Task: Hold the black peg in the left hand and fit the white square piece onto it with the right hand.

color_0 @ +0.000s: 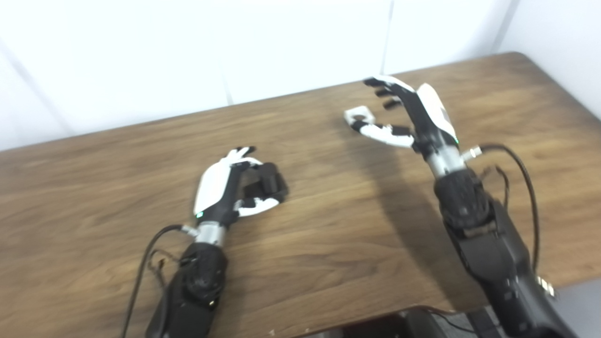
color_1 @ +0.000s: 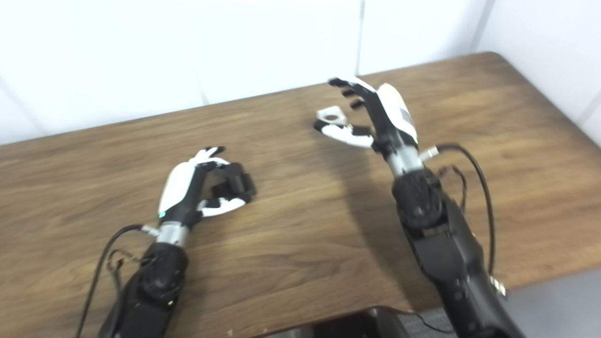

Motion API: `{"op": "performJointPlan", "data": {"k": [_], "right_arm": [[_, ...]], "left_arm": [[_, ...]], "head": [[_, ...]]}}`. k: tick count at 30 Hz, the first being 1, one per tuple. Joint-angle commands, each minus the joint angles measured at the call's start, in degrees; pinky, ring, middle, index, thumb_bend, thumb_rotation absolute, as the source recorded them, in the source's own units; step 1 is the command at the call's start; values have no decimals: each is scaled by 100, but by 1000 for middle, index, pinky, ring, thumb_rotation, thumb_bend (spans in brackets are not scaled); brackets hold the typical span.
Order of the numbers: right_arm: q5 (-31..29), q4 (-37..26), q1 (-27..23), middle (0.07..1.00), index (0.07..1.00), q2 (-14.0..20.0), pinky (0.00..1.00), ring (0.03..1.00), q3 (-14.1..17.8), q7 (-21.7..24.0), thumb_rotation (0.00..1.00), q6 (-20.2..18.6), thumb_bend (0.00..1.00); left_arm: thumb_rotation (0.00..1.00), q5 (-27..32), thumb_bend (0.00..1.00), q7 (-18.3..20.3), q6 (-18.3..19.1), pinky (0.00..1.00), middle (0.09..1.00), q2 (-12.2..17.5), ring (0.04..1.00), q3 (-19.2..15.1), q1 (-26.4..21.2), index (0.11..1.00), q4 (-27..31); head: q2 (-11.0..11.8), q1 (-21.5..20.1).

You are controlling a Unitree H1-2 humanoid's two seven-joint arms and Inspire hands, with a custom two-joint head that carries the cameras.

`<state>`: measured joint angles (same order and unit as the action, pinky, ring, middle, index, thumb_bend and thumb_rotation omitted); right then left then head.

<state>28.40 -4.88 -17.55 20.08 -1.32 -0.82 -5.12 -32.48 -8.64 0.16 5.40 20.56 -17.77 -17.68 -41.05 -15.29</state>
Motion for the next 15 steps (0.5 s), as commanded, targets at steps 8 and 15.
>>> {"op": "performJointPlan", "data": {"k": [8,15], "right_arm": [[137,423,-943,834,777,841,691,824,-184,777,347,-132,642],[352,1279,-1660,838,766,1210,711,849,-562,1076,291,107,664]], "left_arm": [[74,-68,522,234,134,1000,932,409,997,39,524,494,-457],[76,-93,522,241,170,1000,934,419,999,47,543,494,-409]], "head": [[19,38],[22,60]]}}
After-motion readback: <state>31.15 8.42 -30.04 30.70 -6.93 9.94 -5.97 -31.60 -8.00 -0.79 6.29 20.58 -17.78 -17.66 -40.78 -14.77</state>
